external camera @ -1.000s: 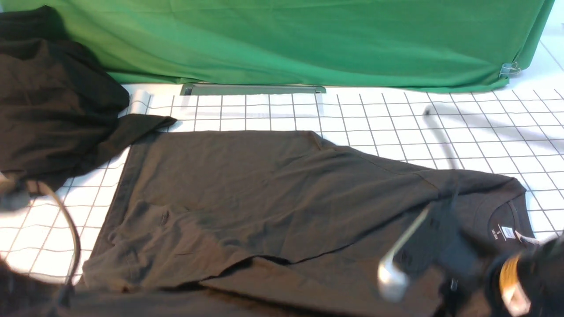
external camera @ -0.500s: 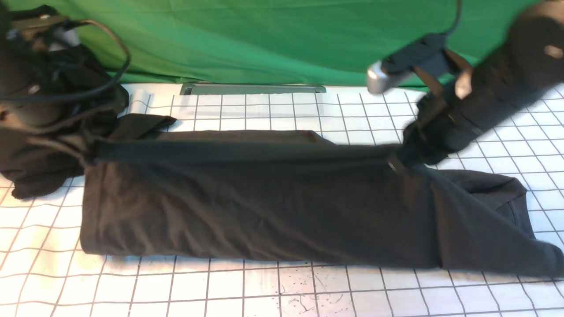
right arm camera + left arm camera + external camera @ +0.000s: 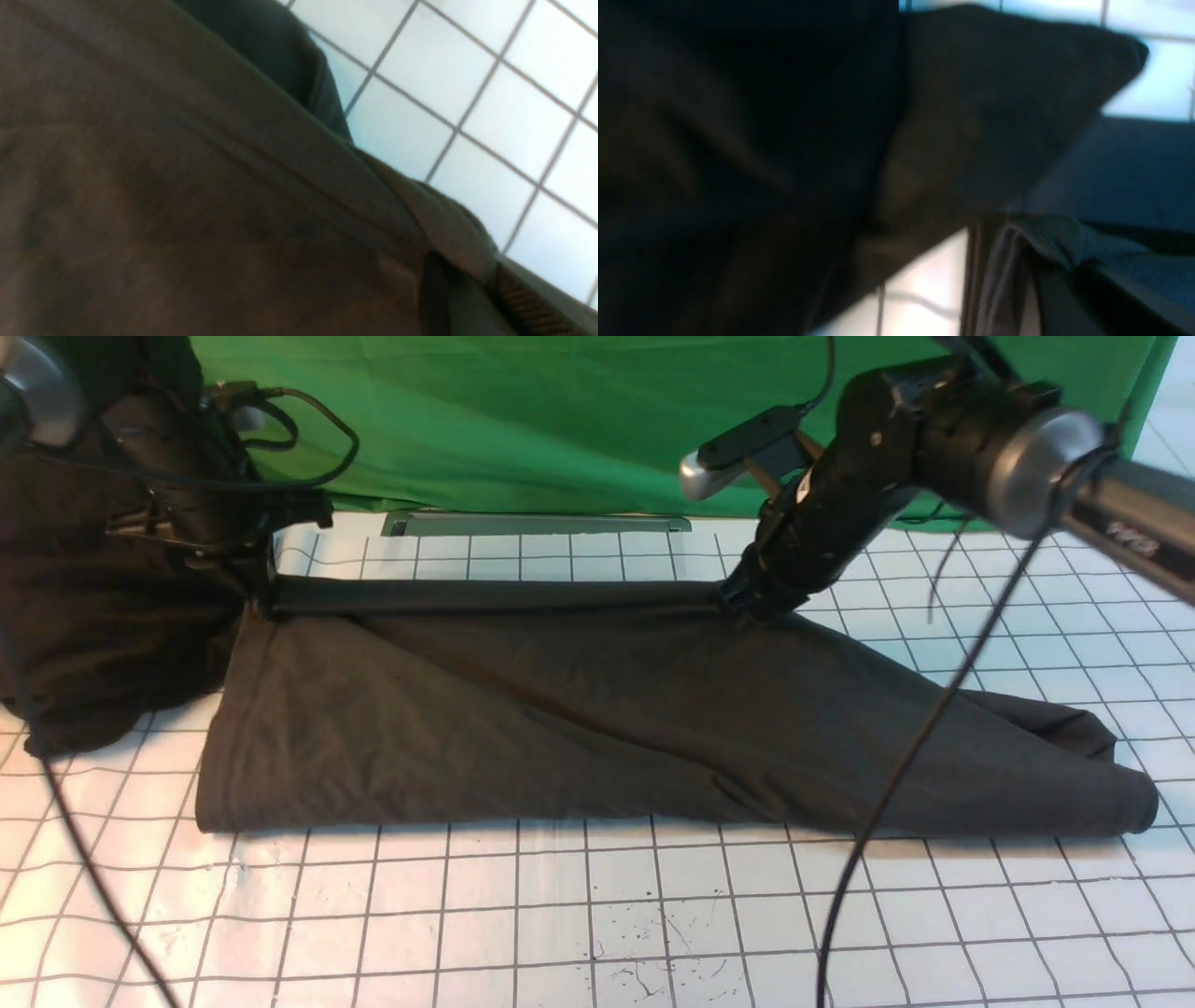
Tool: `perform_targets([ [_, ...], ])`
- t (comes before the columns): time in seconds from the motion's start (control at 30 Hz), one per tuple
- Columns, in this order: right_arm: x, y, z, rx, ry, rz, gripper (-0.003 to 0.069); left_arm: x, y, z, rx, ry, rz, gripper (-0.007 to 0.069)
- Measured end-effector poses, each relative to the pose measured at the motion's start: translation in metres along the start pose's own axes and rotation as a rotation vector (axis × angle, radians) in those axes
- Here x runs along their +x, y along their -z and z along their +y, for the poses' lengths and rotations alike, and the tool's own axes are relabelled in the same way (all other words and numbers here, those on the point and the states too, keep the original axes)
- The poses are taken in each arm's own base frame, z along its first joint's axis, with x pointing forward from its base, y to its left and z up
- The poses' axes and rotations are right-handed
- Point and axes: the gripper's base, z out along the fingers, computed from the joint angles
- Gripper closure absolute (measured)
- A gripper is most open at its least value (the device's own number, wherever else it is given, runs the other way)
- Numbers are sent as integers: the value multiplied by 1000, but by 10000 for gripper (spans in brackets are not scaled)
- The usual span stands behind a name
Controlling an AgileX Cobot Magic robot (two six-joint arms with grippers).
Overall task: Fold a long-sleeved shirt over a white checkered tablecloth.
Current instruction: 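Fold the black garment in half by bringing its near edge over to the far edge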
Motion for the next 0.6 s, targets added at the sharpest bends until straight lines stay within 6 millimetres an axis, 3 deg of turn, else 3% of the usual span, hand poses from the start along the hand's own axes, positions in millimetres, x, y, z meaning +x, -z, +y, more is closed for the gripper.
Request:
perform_targets([
  [0.27, -4, -11, -7, 31, -17, -49, 440, -7, -13, 4, -38, -28, -40, 531],
  [0.37, -4, -11, -11, 41, -29, -61, 363, -10, -12, 6, -51, -34, -76, 423],
  [0.53, -5, -9, -11, 42, -42, -66, 367, -16, -6, 10, -63, -33, -117, 267],
  [0.6, -7, -3, -11, 43, -43, -70, 414, -21, 2, 10, -62, -31, -137, 214],
])
